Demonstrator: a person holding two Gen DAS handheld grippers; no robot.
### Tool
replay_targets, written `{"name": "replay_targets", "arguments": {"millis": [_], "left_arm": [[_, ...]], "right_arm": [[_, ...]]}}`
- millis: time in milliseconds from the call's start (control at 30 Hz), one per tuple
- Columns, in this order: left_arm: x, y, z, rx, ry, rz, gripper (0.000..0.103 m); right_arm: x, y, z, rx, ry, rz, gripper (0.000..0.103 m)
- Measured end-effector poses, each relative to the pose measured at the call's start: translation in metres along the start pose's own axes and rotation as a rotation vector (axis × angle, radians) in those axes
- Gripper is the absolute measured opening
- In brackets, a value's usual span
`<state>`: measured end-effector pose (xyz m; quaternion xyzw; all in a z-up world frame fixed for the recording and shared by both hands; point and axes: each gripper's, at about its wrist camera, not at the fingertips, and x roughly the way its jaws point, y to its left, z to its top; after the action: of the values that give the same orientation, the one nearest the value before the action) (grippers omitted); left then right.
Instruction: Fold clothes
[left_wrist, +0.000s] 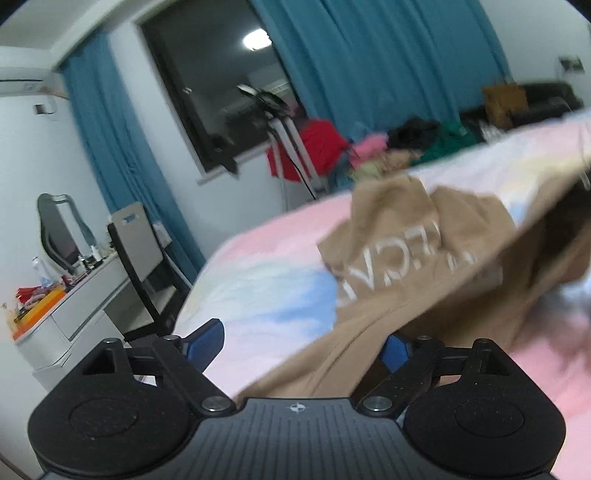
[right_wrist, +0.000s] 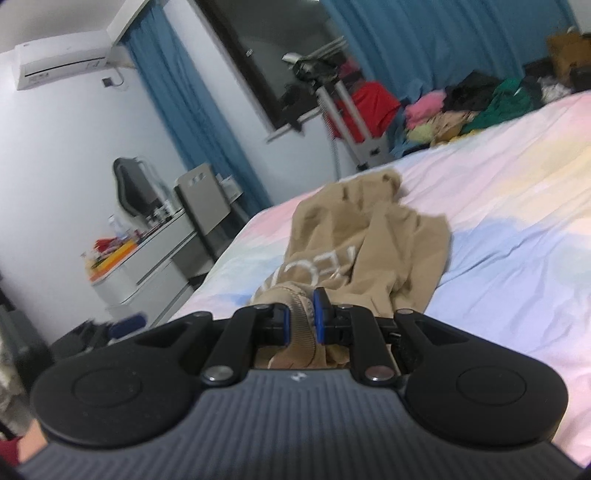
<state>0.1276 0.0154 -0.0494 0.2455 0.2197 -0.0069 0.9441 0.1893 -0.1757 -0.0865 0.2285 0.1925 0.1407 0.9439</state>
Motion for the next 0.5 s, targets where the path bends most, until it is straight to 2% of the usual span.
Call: {"name": "replay_targets", "arguments": {"millis": [167,300,400,500], "left_arm": [[-0.033,0.022,-0.003,-0.066,-0.001,0.031,0.089],[-0.058,0.037,0.001,-0.102,-0.086,0.061,0.092],[-0.065,0.041,0.002,-0.134,-0.096,0.038,0.094],[-0.056,0.035,0.000,-0.133,-0.048,-0.004,0.094]], "right_arm": [[-0.009,-0.004,0.005,0.011,-0.075,-0.058,0.016],[-0.011,-0.010,0.006,0.029,-0.081,-0.088,0.016],[-0.011,-0.011,0.005,0.029,-0.077,-0.091,0.016],[-0.012,-0.009,0.005,0.019,-0.081,-0.081,0.016]]}}
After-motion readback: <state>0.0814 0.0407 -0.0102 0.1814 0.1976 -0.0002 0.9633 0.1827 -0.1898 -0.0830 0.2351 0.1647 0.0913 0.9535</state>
